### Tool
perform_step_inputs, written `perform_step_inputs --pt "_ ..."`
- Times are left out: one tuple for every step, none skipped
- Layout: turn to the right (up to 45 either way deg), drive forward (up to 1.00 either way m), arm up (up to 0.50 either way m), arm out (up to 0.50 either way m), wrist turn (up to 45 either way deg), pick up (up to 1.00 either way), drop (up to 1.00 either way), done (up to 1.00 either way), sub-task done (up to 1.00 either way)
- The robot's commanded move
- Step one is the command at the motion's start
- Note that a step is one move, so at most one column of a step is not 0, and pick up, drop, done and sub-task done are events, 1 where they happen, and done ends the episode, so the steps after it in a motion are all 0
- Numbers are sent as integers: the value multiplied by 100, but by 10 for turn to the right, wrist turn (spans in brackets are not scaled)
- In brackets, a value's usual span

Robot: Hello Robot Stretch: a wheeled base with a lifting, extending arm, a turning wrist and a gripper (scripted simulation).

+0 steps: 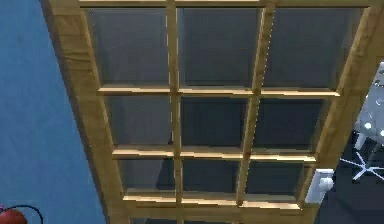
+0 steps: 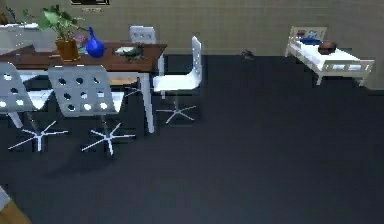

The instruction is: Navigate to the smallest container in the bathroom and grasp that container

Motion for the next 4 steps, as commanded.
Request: perform_step_inputs --pt "-390 0 0 0 0 0 0 0 0" --pt "0 20 0 0 0 0 0 0 0" --pt "-450 0 0 0 0 0 0 0 0" --pt "0 60 0 0 0 0 0 0 0"
